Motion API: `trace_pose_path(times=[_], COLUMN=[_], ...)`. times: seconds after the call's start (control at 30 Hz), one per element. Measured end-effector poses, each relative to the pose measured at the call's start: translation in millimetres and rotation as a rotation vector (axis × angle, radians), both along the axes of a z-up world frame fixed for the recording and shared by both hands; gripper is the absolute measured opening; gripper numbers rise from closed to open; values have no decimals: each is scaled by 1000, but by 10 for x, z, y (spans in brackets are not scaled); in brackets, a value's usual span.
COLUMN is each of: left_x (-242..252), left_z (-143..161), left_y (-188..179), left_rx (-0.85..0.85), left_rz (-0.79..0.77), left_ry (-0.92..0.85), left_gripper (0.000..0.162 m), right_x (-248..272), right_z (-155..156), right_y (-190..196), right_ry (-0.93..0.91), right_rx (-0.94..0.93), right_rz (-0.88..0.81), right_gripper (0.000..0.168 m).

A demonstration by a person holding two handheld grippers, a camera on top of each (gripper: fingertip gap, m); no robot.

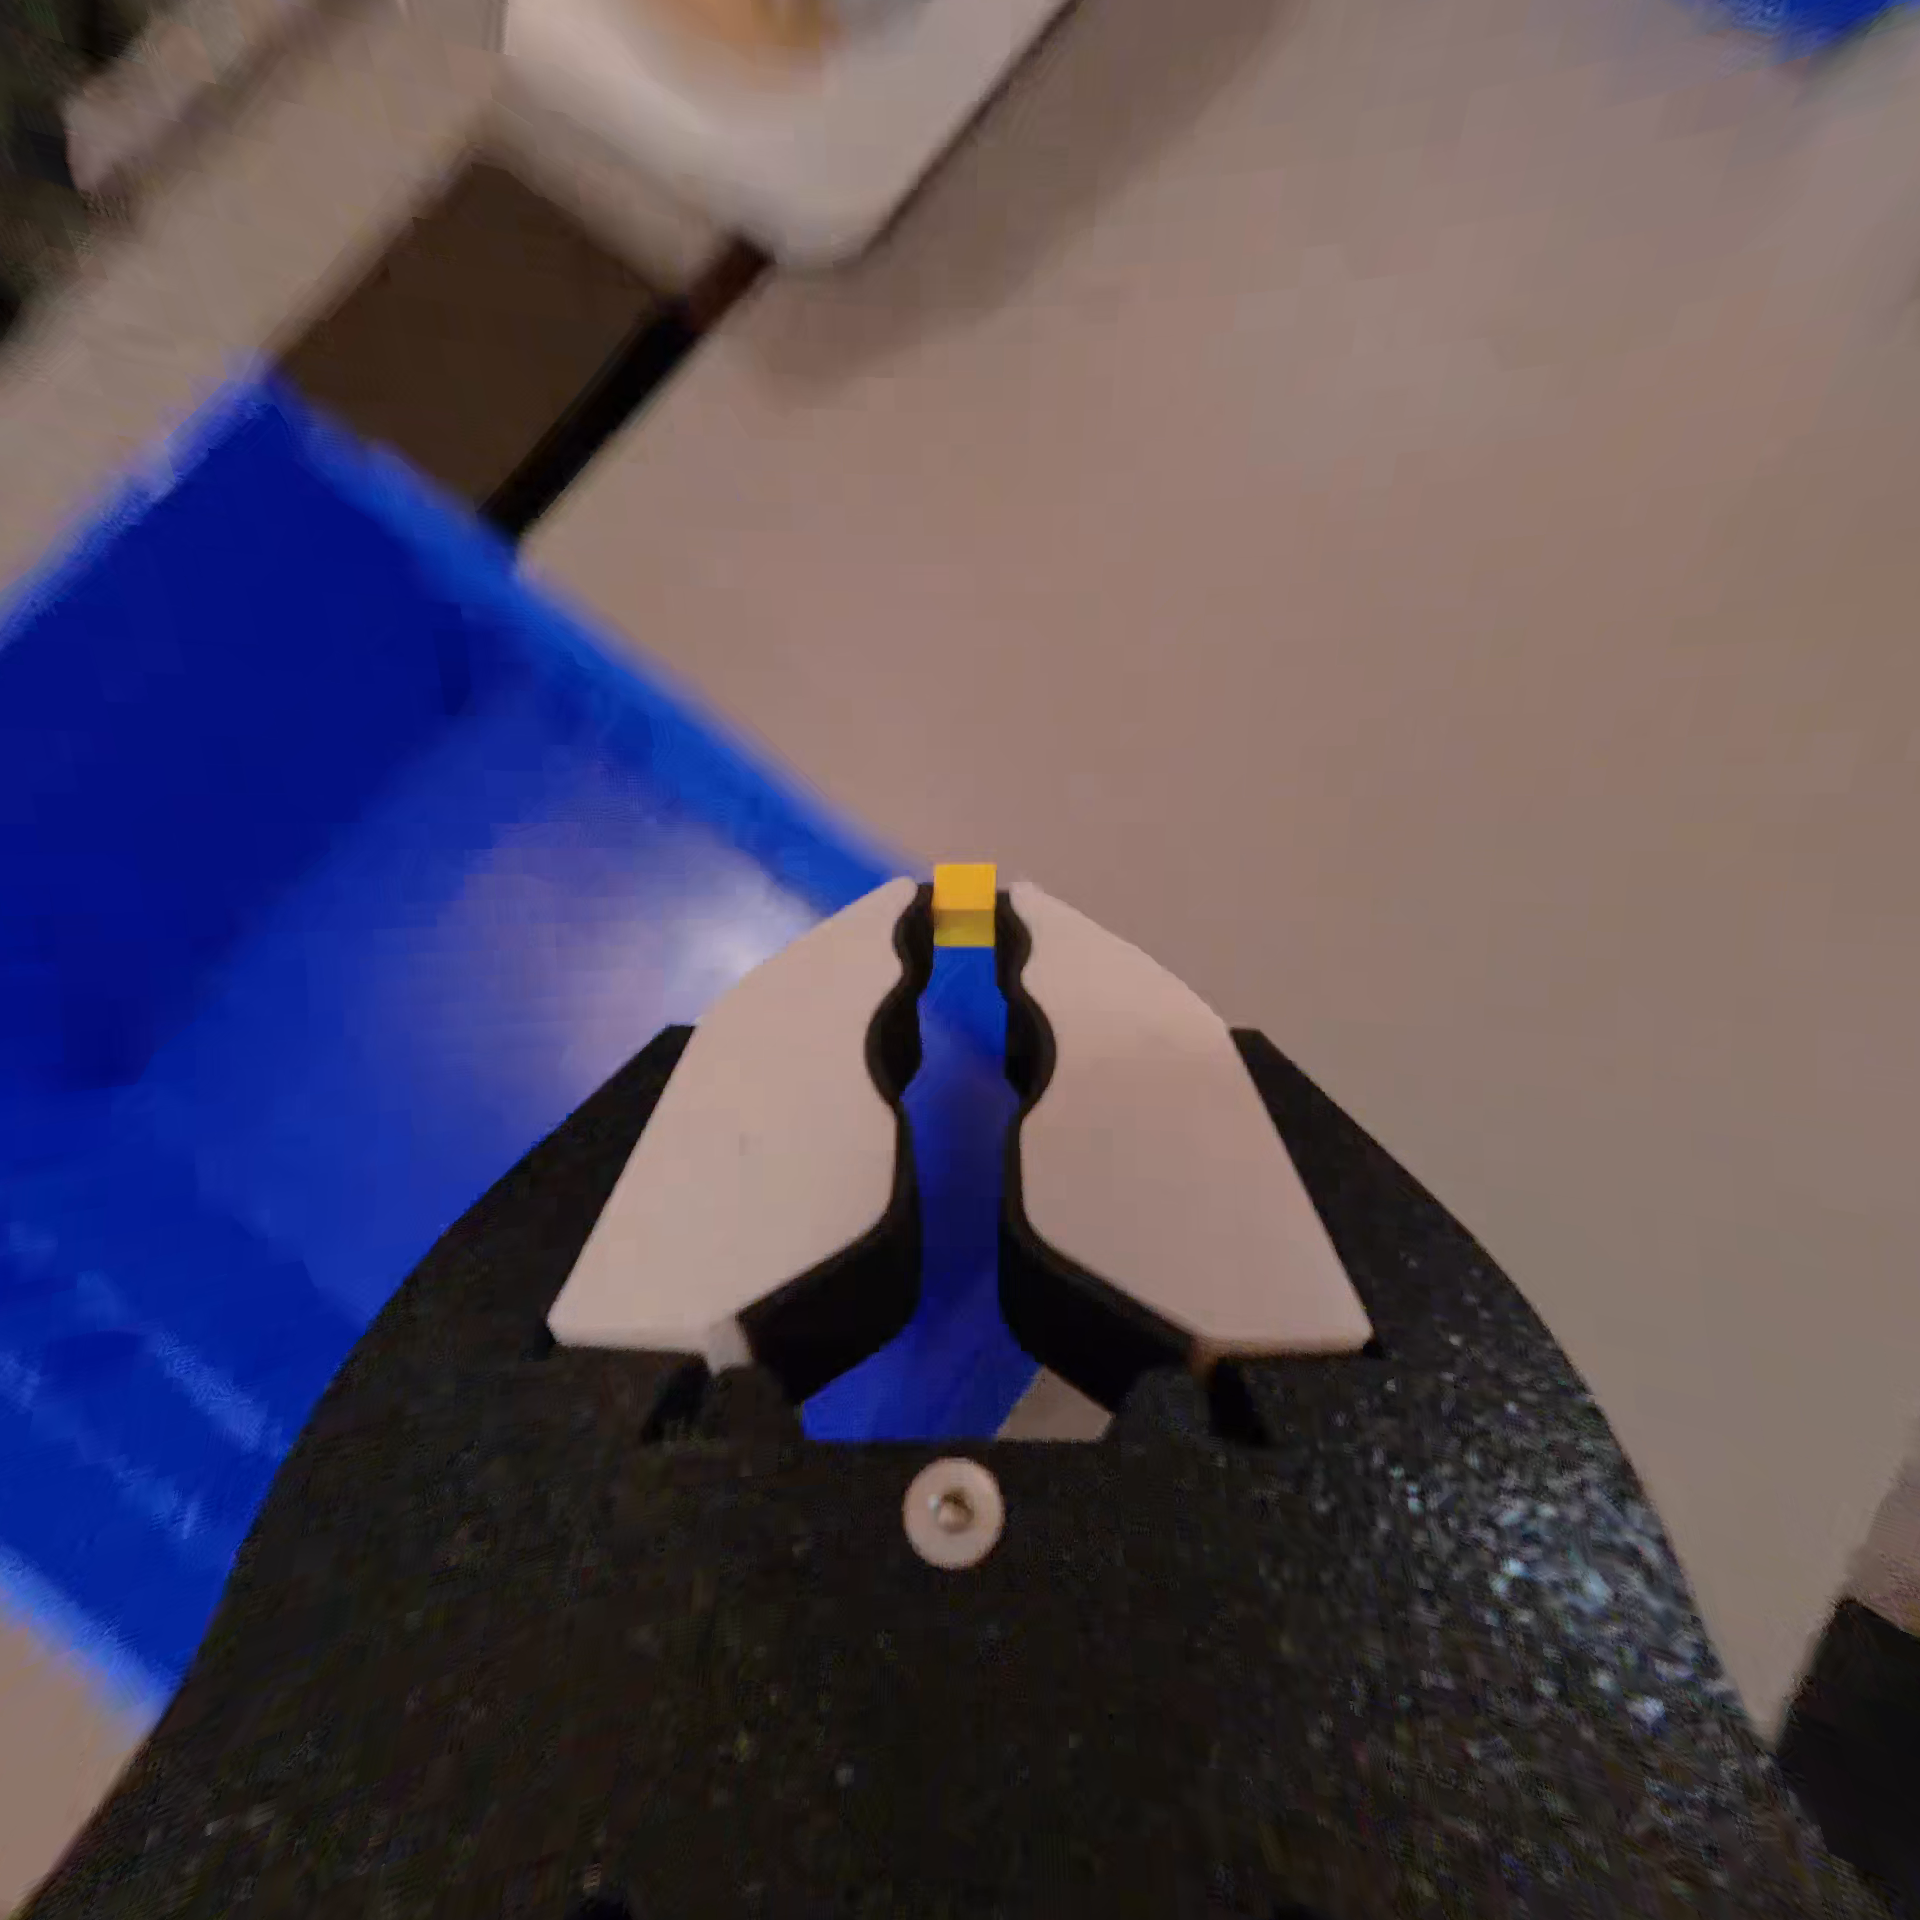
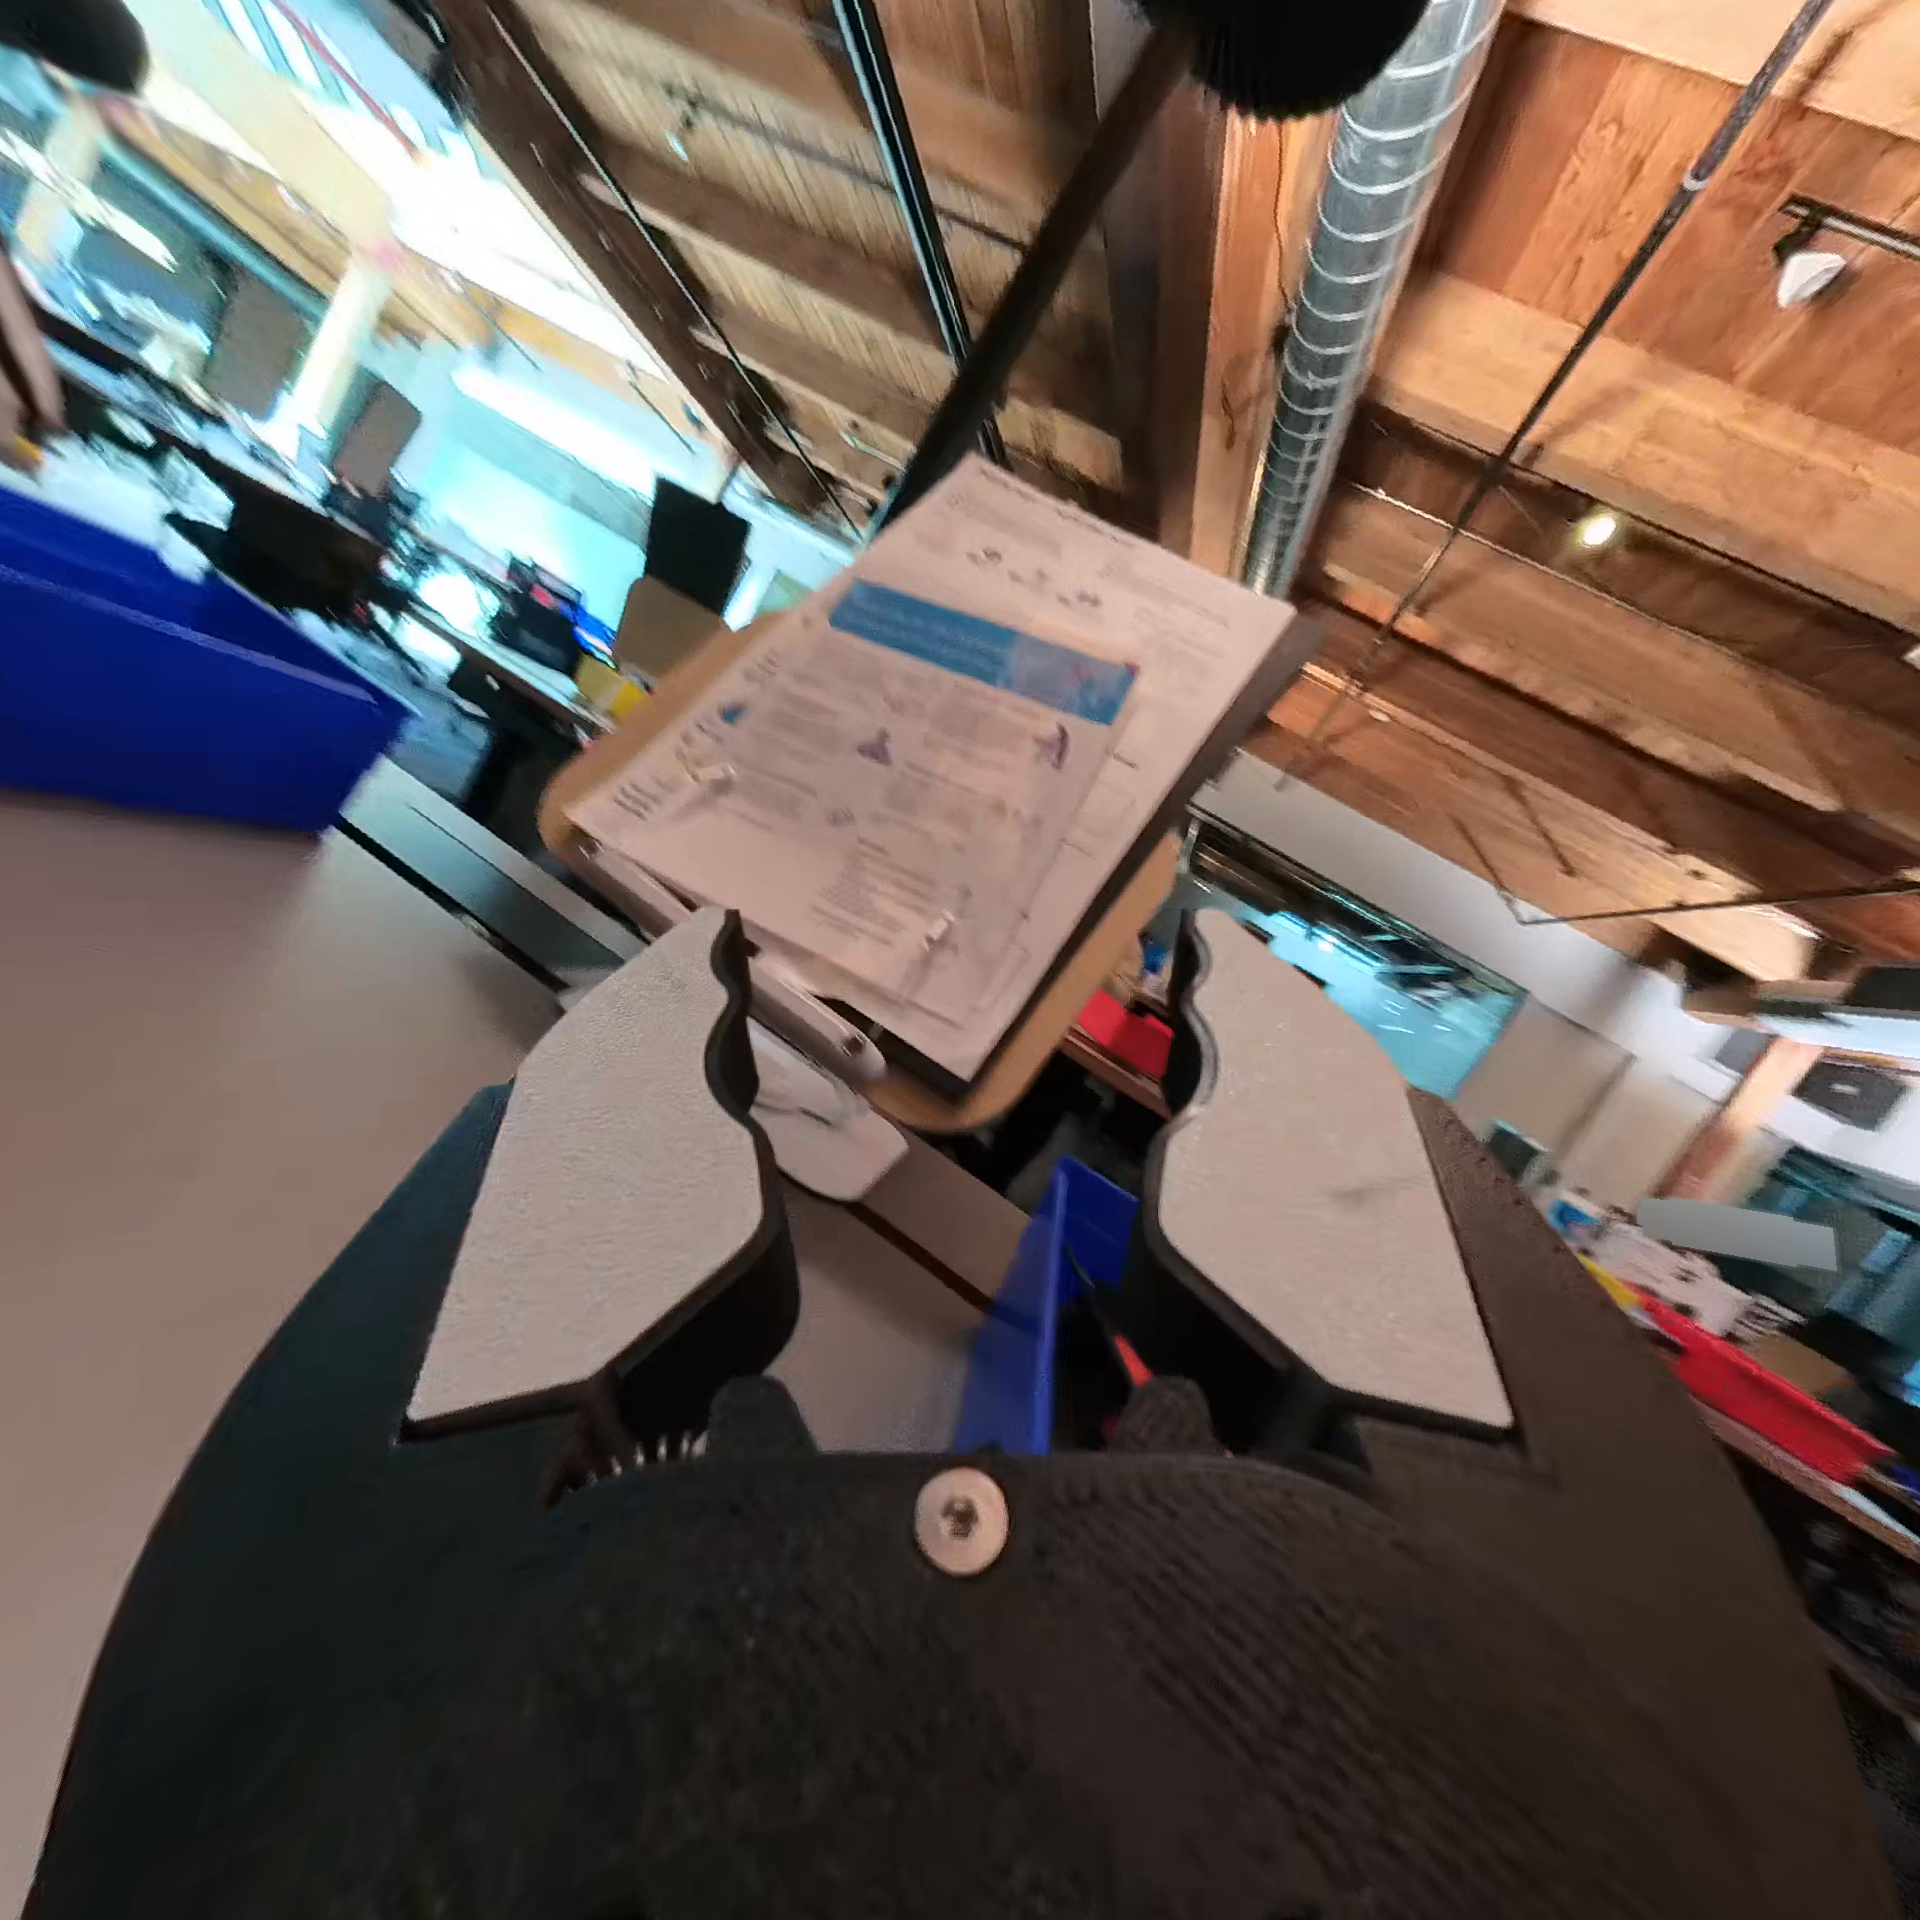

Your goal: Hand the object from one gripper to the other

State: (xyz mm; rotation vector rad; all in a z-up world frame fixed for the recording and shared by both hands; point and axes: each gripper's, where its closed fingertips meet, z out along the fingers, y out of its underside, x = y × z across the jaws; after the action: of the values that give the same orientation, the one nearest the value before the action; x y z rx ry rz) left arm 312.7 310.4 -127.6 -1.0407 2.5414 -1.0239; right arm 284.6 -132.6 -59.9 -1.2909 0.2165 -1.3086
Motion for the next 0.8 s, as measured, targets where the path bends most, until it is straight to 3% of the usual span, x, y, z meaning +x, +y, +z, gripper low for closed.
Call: trace_pose_path(times=[0.03,0.13,0.27,0.4,0.5,0.57,0.63,0.8], left_x=[-55,-323,-596,-607,-589,-613,-631,-715], left_z=[165,496,608,363,143,-5,-176,-361], left_y=[-199,-770,-1478,-2018,-2250,-2349,-2377,-2497], left_rx=[-79,-267,-396,-374,-362,-300,-133,86], left_rz=[-58,-220,-324,-298,-252,-270,-313,-409], left_ry=[-102,-356,-675,-910,-978,-999,-1061,-1181], left_gripper=[11,11,10,10,10,10,10,10], right_x=[-51,-221,-427,-359,-367,-393,-410,-490], right_z=[53,150,114,-261,-555,-693,-875,-1085], right_y=[56,351,1039,1697,1904,1925,1925,1946], right_ry=[7,101,382,907,1114,1156,1216,1289], right_rx=[35,160,264,246,259,316,357,320], right_rz=[43,247,624,870,997,1042,1044,1080], right_gripper=[79,79,72,85,65,61,49,32])
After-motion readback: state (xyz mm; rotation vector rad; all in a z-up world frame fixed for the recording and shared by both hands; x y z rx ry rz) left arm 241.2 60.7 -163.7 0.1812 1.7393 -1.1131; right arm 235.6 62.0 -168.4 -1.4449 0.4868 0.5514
